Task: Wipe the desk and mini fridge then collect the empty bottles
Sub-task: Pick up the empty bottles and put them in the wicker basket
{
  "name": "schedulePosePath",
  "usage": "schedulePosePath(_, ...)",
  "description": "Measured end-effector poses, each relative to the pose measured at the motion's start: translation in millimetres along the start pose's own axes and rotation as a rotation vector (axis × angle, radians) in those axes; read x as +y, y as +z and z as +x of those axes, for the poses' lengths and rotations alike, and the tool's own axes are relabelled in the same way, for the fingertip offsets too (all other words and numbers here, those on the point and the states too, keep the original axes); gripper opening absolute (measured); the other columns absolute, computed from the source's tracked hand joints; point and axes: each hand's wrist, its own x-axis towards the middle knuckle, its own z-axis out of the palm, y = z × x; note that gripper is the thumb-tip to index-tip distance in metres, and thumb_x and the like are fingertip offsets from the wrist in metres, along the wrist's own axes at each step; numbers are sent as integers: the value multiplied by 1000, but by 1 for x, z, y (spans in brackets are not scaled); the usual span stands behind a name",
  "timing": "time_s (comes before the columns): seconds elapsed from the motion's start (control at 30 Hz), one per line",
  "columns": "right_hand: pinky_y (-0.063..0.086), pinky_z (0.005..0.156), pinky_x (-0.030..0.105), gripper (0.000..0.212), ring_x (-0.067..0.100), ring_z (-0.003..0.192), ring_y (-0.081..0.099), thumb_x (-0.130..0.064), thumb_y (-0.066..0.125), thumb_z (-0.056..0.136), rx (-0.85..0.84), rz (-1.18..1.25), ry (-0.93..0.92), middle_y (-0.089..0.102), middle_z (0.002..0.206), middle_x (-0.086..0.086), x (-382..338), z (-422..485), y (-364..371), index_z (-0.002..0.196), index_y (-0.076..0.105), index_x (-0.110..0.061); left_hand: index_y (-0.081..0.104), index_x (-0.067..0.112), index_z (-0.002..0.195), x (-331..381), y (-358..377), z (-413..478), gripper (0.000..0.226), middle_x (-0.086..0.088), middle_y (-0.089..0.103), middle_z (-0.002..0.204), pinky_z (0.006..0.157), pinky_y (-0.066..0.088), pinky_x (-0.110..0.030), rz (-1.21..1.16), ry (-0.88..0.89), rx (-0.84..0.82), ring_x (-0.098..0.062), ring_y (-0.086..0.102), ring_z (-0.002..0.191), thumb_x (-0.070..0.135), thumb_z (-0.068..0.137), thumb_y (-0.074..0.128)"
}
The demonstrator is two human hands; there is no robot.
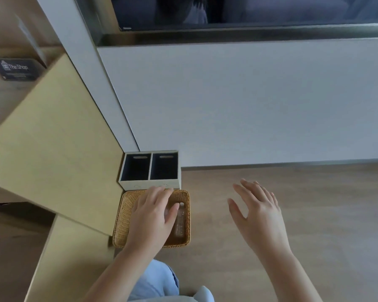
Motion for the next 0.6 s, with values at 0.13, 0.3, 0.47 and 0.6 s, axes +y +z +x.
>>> schedulePosePath(0.13, 49, 86, 53, 41, 33, 105, 60, -39, 43, 80, -17, 19, -48, 67, 109, 8, -8, 3, -10, 102, 67, -13, 64, 8, 105, 4, -18, -8, 43, -8, 64, 105, 84, 47, -36, 12, -7, 63, -27, 60, 101, 39, 86, 41)
schedulePosePath(0.3, 49, 86, 49, 40, 32, 104, 61, -39, 44, 81, -81, 60, -149, 67, 108, 7, -25, 0, -10, 101, 68, -13, 64, 7, 107, 1, -38, -38, 42, -9, 64, 106, 84, 48, -39, 49, -103, 130, -29, 60, 100, 36, 87, 41)
schedulePosePath(0.47, 48, 85, 48, 31, 31, 102, 63, -31, 58, 77, -151, 79, -248, 68, 106, 7, -50, -12, -5, 101, 68, -13, 65, 7, 109, -9, -51, -77, 48, -12, 65, 111, 86, 49, -43, 119, -236, 76, -31, 60, 105, 40, 87, 39)
schedulePosePath(0.6, 49, 84, 47, 37, 31, 99, 63, -36, 50, 80, -212, 98, -308, 68, 105, 7, -73, -27, -4, 102, 68, -12, 65, 9, 109, -17, -65, -103, 49, -12, 65, 111, 86, 48, -42, 141, -304, 73, -31, 60, 106, 42, 87, 37)
